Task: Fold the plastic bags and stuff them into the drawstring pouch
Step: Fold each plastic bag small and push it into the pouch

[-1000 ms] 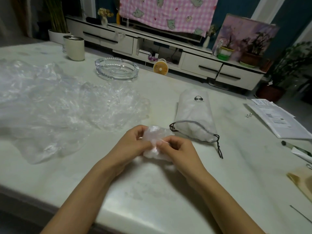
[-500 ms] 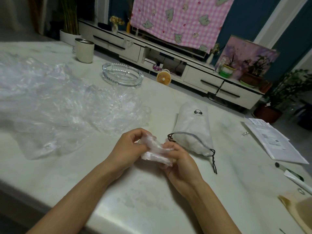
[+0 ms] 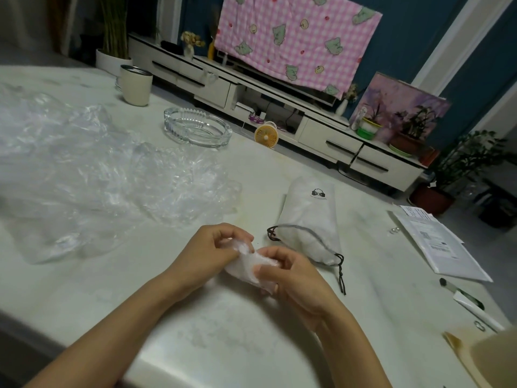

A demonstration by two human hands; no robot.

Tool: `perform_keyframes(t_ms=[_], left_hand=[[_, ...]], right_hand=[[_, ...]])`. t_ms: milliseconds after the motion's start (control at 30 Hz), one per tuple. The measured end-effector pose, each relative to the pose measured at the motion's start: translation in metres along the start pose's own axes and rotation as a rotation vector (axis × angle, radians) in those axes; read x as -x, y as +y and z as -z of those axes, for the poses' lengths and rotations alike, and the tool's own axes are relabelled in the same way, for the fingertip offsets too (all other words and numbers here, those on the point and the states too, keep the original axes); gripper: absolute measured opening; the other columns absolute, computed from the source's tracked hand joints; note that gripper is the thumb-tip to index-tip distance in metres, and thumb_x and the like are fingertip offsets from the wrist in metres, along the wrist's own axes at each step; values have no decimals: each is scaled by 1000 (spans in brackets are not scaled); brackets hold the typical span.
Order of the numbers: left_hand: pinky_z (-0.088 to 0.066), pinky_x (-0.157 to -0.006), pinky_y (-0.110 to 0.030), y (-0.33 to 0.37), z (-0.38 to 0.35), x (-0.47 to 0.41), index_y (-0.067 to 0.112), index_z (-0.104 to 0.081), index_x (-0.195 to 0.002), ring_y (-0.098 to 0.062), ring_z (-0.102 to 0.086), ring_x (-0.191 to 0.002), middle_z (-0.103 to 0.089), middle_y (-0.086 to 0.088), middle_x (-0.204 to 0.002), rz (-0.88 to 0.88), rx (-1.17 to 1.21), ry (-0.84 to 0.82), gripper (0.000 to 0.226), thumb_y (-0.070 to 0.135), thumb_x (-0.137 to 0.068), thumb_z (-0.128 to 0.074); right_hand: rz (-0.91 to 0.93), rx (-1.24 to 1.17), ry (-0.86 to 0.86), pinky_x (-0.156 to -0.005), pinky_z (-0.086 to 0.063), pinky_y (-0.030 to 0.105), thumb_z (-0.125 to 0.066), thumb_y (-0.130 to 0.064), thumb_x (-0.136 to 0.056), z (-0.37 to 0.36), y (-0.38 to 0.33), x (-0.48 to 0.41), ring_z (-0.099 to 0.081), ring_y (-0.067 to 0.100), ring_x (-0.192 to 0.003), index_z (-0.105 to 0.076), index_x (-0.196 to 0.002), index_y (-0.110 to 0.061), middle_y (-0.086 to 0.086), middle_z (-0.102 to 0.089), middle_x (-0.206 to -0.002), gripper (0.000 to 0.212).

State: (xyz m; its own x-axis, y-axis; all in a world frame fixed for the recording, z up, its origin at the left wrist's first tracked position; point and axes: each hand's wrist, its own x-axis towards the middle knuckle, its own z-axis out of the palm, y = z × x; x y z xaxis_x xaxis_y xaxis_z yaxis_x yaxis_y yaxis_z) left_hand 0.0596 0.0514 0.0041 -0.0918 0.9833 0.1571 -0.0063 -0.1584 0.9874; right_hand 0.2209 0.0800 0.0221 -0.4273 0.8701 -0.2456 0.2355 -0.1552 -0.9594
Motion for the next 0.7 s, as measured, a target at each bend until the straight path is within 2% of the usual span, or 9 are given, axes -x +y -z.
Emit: perform_keyframes(t_ms=[100, 167, 233, 300, 367, 433, 500, 567, 700], left_hand=[[-52, -76, -32, 1, 4, -1, 16, -70, -60, -23, -66, -88, -70, -8, -100, 151, 252, -47, 17, 24, -55, -56], [-54, -72, -34, 3, 3, 0, 13, -67, -63, -30, -65, -88, -68, -15, -104, 207, 340, -74, 17, 26, -66, -57], [-55, -61, -27, 2, -1, 1, 11, -64, -65, -27, -64, -80, -66, -20, -103, 184, 269, -49, 11, 15, -76, -66], [-53, -58, -22, 0, -3, 1, 10, -62, -69, -21, -63, -75, -68, -16, -100, 126, 141, 3, 11, 1, -74, -66], [-51, -61, -20, -1, -1, 2, 16, -66, -69, -18, -63, -76, -71, -6, -95, 95, 64, -8, 12, 7, -63, -61], [-50, -64, -18, 0, -2, 3, 22, -69, -66, -16, -64, -78, -72, -2, -93, 86, 45, -31, 15, 11, -61, -59], [-48, -62, -13, 1, -2, 3, 21, -69, -68, -11, -64, -75, -72, -2, -94, 80, 58, 6, 15, 6, -70, -66], [-48, -59, -13, 1, -2, 2, 13, -68, -80, -9, -64, -71, -70, -4, -97, 82, 84, 76, 14, -1, -81, -65], [-52, -65, -24, -3, -2, 1, 6, -67, -91, -18, -66, -71, -69, -5, -98, 91, 81, 73, 6, 8, -85, -65]], right_hand=[[56, 16, 93, -52, -41, 19, -61, 6, -80, -4, 1, 0, -52, 11, -57, -65, -87, -10, 3, -60, -71, 18], [76, -50, 111, -54, -43, 19, -66, 1, -75, -6, 2, -1, -54, 11, -60, -64, -84, -11, 4, -61, -74, 16], [62, -162, 95, -60, -45, 22, -66, -9, -64, -7, 2, -3, -56, 15, -65, -63, -79, -13, 5, -62, -74, 16], [43, -208, 59, -57, -44, 22, -63, -17, -62, -7, 1, -3, -58, 13, -64, -61, -78, -15, 1, -63, -72, 16], [53, -116, 46, -51, -42, 21, -66, -26, -66, -7, 1, -2, -58, 10, -61, -62, -80, -17, -1, -63, -73, 17], [91, 63, 71, -51, -43, 22, -72, -23, -74, -5, 3, -1, -56, 12, -60, -65, -82, -13, 3, -62, -73, 15], [120, 151, 72, -53, -43, 22, -69, -10, -82, -3, 3, 0, -53, 13, -58, -63, -80, -8, 6, -59, -70, 7], [146, 144, 31, -58, -44, 20, -67, -6, -83, -1, 2, 2, -53, 13, -61, -63, -75, -9, 6, -58, -69, 10], [230, 13, -83, -73, -46, 22, -68, -15, -70, -2, 0, 5, -57, 17, -73, -70, -74, -14, 10, -63, -77, 5]])
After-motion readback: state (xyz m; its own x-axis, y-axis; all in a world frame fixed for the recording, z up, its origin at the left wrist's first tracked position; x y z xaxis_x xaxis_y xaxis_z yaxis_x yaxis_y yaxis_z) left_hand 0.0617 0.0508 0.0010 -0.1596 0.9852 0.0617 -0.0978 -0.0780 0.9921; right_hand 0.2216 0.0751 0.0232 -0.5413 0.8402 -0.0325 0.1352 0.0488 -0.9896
